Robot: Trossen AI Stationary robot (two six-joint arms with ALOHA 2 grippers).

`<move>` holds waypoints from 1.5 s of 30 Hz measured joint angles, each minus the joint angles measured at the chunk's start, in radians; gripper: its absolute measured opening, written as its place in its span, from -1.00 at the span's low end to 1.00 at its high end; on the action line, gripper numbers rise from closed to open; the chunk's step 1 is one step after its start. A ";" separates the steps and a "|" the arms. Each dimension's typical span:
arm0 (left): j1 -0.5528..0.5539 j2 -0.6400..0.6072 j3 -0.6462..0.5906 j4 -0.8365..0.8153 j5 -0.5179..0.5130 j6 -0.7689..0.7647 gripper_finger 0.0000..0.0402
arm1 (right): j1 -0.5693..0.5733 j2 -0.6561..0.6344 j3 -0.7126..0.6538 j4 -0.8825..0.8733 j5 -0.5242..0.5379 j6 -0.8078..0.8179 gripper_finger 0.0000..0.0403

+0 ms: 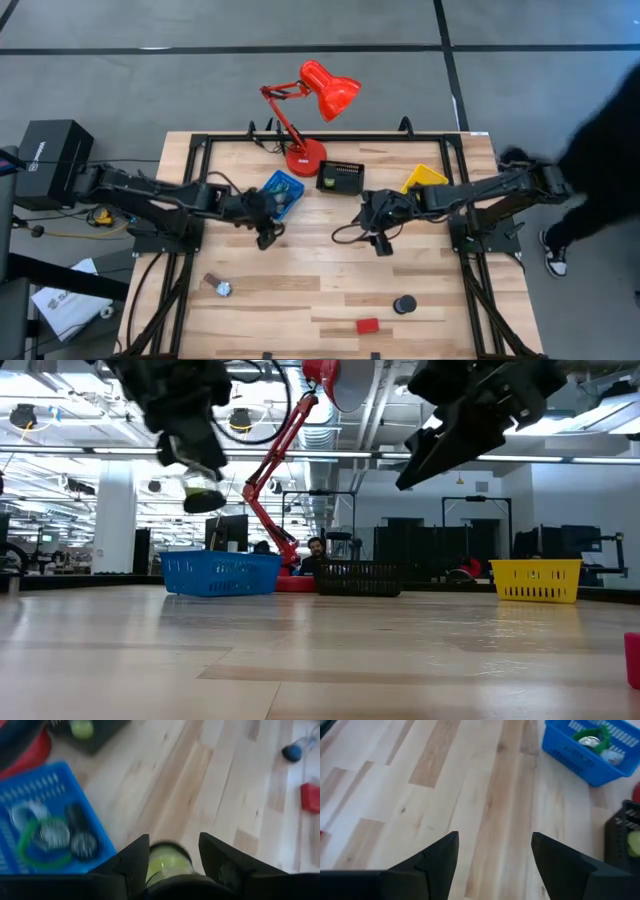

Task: Pick & Place Office items
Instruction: Put the yellow hourglass into the black bin

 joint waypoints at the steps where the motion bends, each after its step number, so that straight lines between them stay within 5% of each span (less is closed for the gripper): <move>1: 0.011 0.000 0.000 0.022 0.001 0.025 -0.18 | 0.006 0.000 0.000 0.000 0.000 0.000 0.20; 16: 0.120 0.103 0.001 0.145 0.006 0.170 -0.20 | 0.023 0.000 0.000 0.044 0.001 0.003 0.20; 36: 0.187 0.397 0.006 0.575 0.009 0.348 -0.15 | 0.022 0.000 0.000 0.090 0.002 0.052 0.20; 45: 0.213 0.516 0.082 0.565 0.019 0.407 -0.55 | 0.023 0.000 -0.001 0.074 0.002 0.052 0.20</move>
